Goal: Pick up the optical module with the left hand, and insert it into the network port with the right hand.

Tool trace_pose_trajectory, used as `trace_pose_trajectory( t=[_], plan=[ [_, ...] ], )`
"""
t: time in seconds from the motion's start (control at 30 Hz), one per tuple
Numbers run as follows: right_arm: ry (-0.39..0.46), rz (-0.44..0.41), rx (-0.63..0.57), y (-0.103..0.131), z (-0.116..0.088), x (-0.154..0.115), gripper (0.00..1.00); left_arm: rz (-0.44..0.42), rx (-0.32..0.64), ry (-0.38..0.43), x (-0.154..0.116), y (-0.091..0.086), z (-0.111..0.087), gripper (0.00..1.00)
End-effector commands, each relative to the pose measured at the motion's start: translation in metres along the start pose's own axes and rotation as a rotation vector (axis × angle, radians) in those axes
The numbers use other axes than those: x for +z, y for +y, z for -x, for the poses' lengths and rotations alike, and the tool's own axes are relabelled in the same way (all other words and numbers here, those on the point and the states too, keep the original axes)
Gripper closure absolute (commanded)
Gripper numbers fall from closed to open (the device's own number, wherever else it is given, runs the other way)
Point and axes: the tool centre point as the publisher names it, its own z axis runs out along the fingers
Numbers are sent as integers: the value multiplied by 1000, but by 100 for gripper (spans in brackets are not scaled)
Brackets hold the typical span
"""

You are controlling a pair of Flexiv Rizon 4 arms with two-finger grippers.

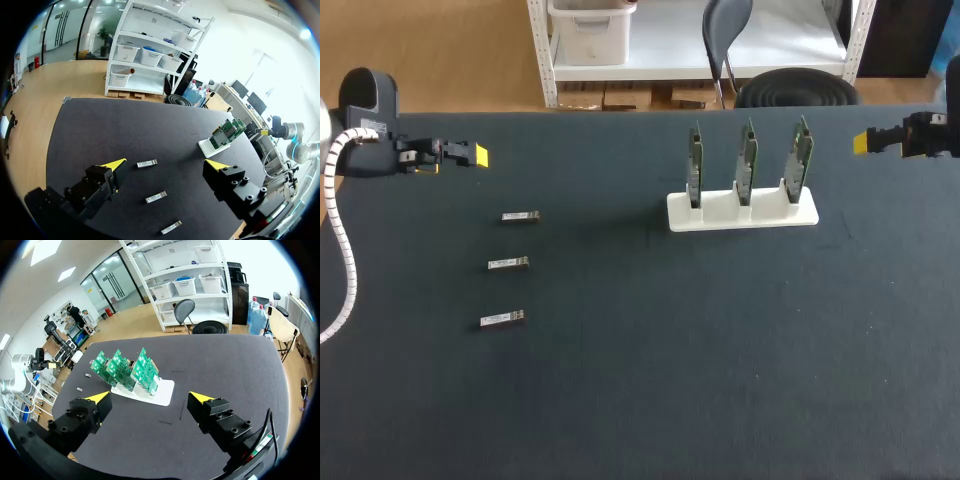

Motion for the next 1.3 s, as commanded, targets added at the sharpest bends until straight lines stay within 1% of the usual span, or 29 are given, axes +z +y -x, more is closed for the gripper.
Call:
trace_pose_trajectory(
  t=[0.03, 0.53, 0.57, 0.63, 0.67, 0.7, 0.73, 0.77, 0.83, 0.87, 0.9, 0.93, 0.97, 1.0, 1.03, 1.07, 1.1, 1.17, 1.23, 1.27, 1.3],
  plan=[
    [-2, -3, 1, 1, -1, 0, 0, 6, -2, 5, 0, -2, 1, 0],
    [-2, -3, 1, 1, -1, 0, 0, 6, -2, 5, 0, -2, 1, 0],
    [-2, -3, 1, 1, -1, 0, 0, 21, 8, 16, 0, 2, 4, 0],
    [-2, -3, 1, 1, -1, 0, 0, 87, 60, 53, 4, 11, 10, 0],
    [-2, -3, 1, 1, -1, 0, 0, 80, 85, 61, 5, 16, 14, 0],
    [-2, -3, 1, 1, -1, 0, 0, 74, 118, 71, 6, 21, 19, 0],
    [-2, -3, 1, 1, -1, 0, 0, 87, 174, 100, 8, 25, 23, 0],
    [-2, -3, 1, 1, -1, 0, 0, 116, 236, 104, 11, 29, 28, 0],
    [-2, -3, 1, 1, -1, 0, 0, 85, 357, 131, 15, 36, 36, 0],
    [-2, -3, 1, 1, -1, 0, 0, 91, 426, 140, 17, 39, 40, 0],
    [-2, -3, 1, 1, -1, 0, 0, 91, 482, 160, 21, 42, 43, 0],
    [-2, -3, 1, 1, -1, 0, 0, 72, 536, 194, 24, 44, 45, 0],
    [-2, -3, 1, 1, -1, 0, 0, 72, 589, 217, 27, 46, 47, 0],
    [-2, -3, 1, 1, -1, 0, 0, 86, 660, 219, 30, 47, 48, 0],
    [-2, -3, 1, 1, -1, 0, 0, 66, 711, 266, 33, 48, 48, 0],
    [-2, -3, 1, 1, -1, 0, 0, 75, 766, 294, 37, 49, 47, 0],
    [-2, -3, 1, 1, -1, 0, 0, 91, 803, 294, 39, 50, 47, 0],
    [-2, -3, 1, 1, -1, 0, 0, 49, 856, 369, 44, 51, 45, 0],
    [-2, -3, 1, 1, -1, 0, 0, 45, 953, 434, 49, 51, 38, 0],
    [-2, -3, 1, 1, -1, 0, 0, 52, 1003, 437, 52, 50, 34, 0],
    [-2, -3, 1, 1, -1, 0, 0, 51, 1032, 466, 55, 50, 30, 0]
  ],
)
